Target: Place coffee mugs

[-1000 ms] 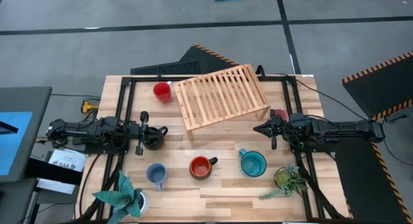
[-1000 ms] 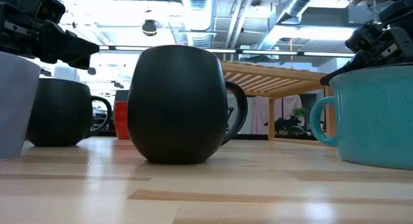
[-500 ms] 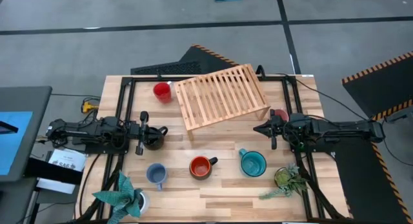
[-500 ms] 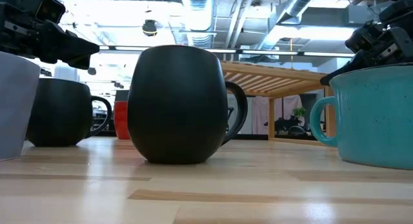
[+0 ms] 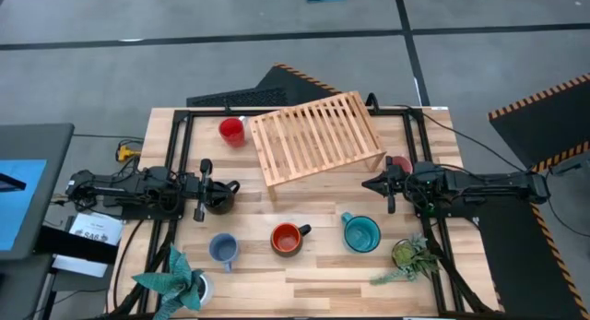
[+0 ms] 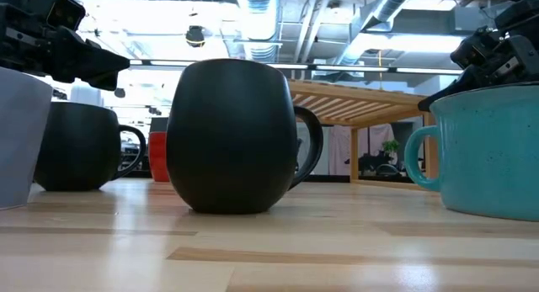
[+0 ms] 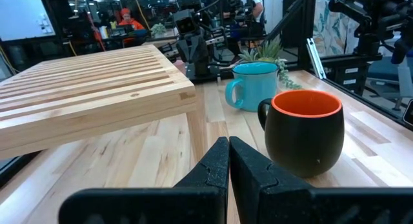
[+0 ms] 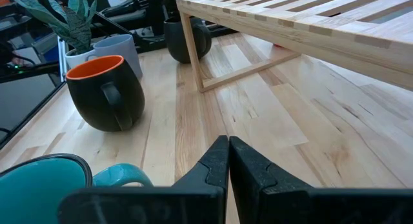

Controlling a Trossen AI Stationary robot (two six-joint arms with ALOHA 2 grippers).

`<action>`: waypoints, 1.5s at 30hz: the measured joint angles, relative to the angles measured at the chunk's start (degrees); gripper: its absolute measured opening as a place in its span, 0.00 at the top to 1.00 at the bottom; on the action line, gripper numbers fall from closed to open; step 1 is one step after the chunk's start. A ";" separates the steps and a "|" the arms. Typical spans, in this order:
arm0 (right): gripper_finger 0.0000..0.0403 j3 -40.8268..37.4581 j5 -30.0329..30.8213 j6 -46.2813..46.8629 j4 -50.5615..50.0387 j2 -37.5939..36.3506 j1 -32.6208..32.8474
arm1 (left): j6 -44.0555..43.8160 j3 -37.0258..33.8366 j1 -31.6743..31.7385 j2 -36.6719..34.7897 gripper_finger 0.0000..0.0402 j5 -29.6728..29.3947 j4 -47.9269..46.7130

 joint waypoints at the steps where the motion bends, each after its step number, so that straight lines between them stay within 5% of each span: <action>1: 0.90 0.00 0.01 0.00 0.00 0.02 0.01 | 0.00 -0.01 0.00 0.00 1.00 0.01 0.00; 27: 0.90 0.01 0.03 -0.08 0.79 0.02 -0.01 | 0.00 -0.01 0.00 0.00 1.00 -0.01 0.01; 34: 0.90 0.00 -1.19 11.89 21.88 0.02 0.17 | 0.00 0.00 0.00 0.00 1.00 0.00 -0.01; 39: 0.90 0.69 -15.50 10.13 41.57 4.45 3.71 | 0.00 0.01 0.00 0.00 1.00 -0.01 0.01; 45: 0.89 9.53 -12.05 6.93 35.64 12.01 10.15 | 0.00 0.01 0.00 -0.01 1.00 0.01 -0.01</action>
